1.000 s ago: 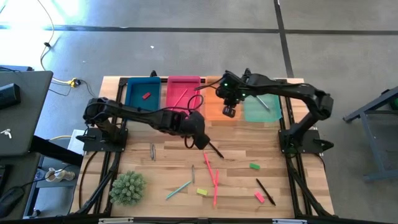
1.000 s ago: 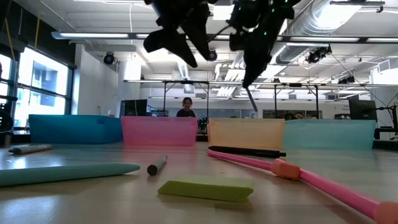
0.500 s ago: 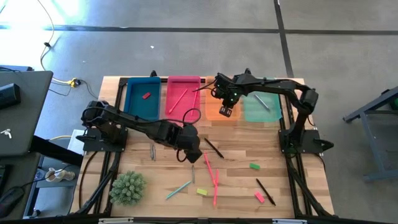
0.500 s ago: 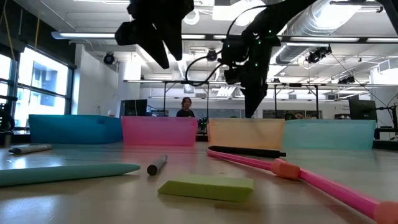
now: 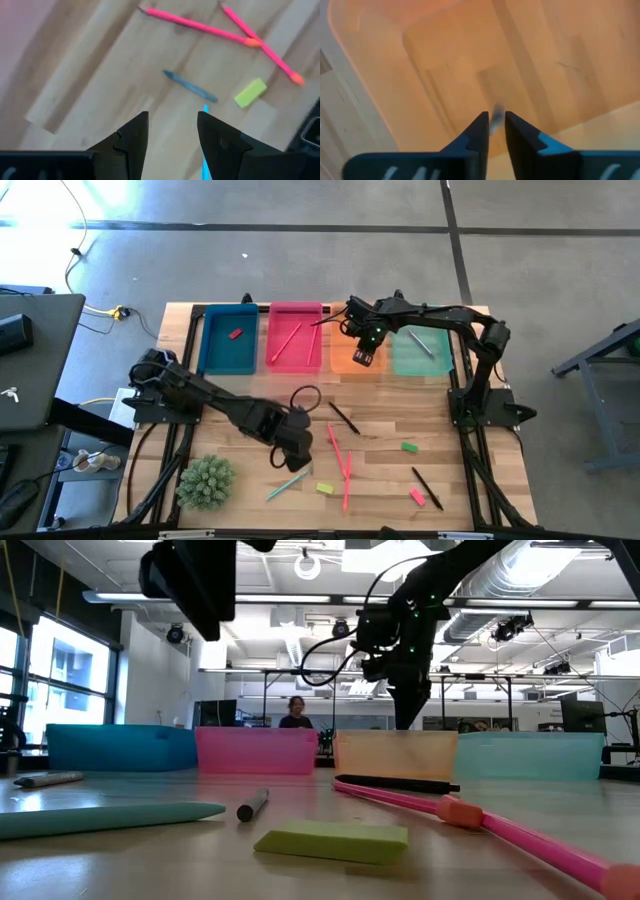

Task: Sort crayons/erasers/pens/pencils in bins
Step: Put the gray crayon into the orange bin, then put the blue pen into the green bin

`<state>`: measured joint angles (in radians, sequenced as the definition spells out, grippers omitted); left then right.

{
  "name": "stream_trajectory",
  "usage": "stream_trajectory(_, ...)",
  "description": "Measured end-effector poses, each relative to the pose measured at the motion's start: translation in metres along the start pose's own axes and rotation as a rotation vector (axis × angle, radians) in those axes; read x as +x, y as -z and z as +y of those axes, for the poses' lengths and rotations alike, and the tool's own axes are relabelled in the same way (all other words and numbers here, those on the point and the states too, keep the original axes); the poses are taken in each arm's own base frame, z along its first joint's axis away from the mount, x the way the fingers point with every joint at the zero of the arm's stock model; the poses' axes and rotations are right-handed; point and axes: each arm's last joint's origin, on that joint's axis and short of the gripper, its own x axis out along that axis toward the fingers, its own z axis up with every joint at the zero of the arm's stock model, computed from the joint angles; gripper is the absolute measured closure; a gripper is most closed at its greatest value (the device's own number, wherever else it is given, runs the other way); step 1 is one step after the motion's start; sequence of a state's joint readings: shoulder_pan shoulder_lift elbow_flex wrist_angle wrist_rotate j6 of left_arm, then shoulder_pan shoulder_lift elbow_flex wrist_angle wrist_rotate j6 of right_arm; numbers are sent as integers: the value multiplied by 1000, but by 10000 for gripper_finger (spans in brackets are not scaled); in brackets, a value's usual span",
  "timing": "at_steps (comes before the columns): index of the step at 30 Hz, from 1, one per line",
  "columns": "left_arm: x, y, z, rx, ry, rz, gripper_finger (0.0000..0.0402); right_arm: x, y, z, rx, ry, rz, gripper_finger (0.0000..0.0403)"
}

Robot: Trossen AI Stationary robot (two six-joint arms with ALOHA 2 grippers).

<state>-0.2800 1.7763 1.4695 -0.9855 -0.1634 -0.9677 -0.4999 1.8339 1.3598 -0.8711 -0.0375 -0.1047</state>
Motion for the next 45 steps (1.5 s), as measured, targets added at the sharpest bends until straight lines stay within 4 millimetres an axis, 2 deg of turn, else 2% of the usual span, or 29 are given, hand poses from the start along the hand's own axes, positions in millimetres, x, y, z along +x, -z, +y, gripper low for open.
stream_trajectory(9, 11, 14, -10, -85, -4, 80, 245, -4, 3, -8, -12, 11, 8, 280)
stream_trajectory(16, 16, 40, -23, -145, -12, 205, 245, -16, 10, -24, 44, 18, 9, 279)
stream_trajectory(25, 17, 70, -41, -198, 11, 259, 243, -24, 13, -41, 94, 32, -20, 279)
stream_trajectory(33, 15, 80, -47, -222, 24, 271, 195, -24, 13, -42, 90, 34, -31, 279)
stream_trajectory(36, 21, 82, -49, -234, 12, 281, 187, -24, 12, -43, 89, 36, -38, 279)
stream_trajectory(45, 57, 88, -60, -183, 8, 356, 190, -24, 12, -43, 89, 36, -38, 279)
